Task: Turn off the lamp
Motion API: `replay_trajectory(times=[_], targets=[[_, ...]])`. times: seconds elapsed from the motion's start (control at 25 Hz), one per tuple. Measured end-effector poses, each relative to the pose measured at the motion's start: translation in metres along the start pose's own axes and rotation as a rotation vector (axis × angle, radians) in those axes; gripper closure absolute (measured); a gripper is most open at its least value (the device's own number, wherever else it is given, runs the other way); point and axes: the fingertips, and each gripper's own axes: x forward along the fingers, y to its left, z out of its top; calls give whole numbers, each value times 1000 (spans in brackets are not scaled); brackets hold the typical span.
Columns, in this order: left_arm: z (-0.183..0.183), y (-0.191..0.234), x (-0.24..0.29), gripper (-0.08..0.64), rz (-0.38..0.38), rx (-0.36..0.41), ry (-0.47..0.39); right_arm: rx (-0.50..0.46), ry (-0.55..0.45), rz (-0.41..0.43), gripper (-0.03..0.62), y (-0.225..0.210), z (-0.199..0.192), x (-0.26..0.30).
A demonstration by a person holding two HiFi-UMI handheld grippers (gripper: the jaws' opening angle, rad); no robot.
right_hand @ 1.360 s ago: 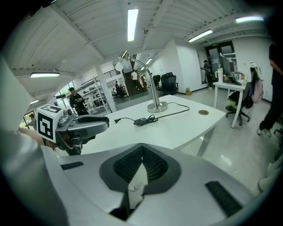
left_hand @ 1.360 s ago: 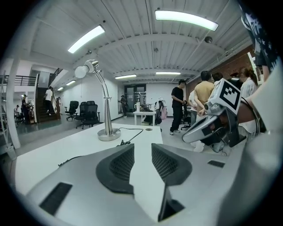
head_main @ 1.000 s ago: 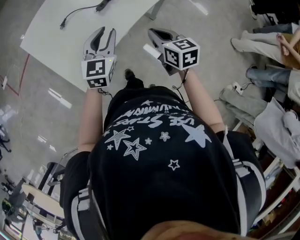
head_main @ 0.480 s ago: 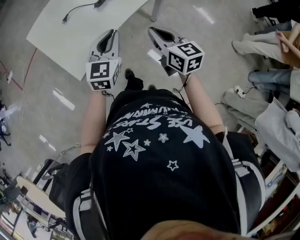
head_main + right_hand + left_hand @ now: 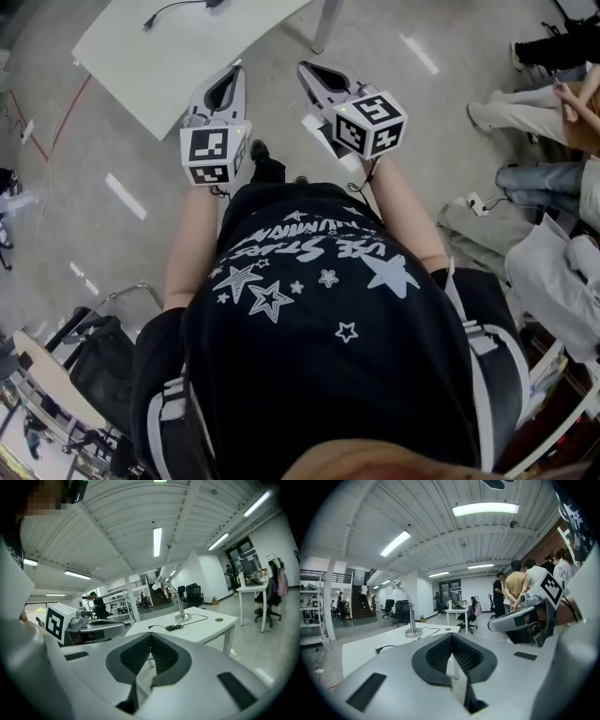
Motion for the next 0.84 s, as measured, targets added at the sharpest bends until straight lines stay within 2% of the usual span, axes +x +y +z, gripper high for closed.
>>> replay_trajectory(times=[0.2, 0.36, 0.48, 0.6, 0.84], targets=[[-4, -8, -10, 549, 16, -5, -3, -26, 7, 31, 588, 9, -5, -8], [8, -19, -24, 549, 28, -6, -22, -45, 1, 48, 588, 21, 0, -23], [11, -1, -42, 549, 38, -11, -40, -57, 8, 61, 588, 44, 0, -9], [-3, 17, -54, 549, 46, -42, -39, -59, 34, 75, 588, 61, -15, 11], [-1, -19, -53, 549, 43, -59, -43, -58, 25, 98, 588, 50, -20, -16]])
